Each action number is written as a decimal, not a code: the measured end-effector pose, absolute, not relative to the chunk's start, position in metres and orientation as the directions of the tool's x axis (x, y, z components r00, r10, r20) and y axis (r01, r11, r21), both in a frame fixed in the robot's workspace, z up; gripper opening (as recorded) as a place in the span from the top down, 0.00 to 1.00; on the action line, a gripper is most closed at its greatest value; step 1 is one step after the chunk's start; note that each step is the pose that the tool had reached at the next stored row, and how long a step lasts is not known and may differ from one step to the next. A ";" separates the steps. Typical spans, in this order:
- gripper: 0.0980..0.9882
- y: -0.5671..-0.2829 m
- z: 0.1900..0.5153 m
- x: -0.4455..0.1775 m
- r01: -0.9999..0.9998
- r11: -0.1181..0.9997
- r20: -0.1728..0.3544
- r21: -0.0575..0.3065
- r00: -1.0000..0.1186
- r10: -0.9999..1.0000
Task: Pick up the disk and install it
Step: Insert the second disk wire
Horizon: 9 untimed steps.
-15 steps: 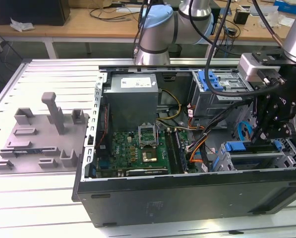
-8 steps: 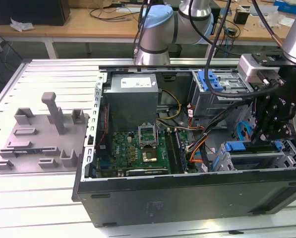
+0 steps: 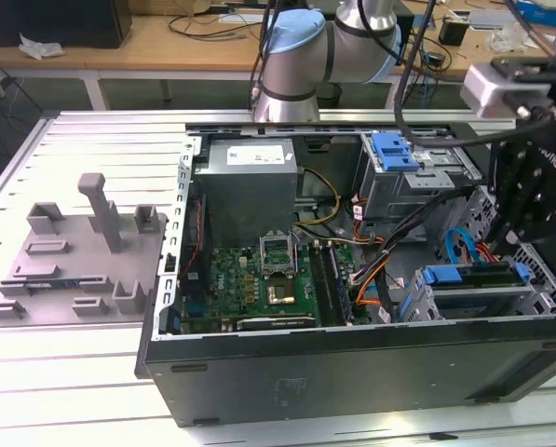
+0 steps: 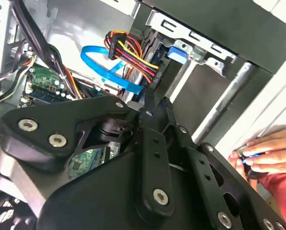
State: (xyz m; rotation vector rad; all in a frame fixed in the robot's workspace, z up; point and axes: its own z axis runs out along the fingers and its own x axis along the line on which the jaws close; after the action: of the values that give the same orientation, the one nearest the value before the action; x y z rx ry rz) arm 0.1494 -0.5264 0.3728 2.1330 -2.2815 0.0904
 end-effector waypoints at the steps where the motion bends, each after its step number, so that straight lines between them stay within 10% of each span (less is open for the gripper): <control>1: 0.85 -0.526 0.375 0.149 -0.997 0.066 0.052 -0.033 -0.068 -0.996; 9: 0.99 -0.526 0.376 0.126 -0.997 0.066 0.057 -0.034 -0.068 -0.996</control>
State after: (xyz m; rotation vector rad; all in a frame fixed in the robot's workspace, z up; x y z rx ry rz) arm 0.1262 -0.5264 0.3763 2.1318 -2.2801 0.0996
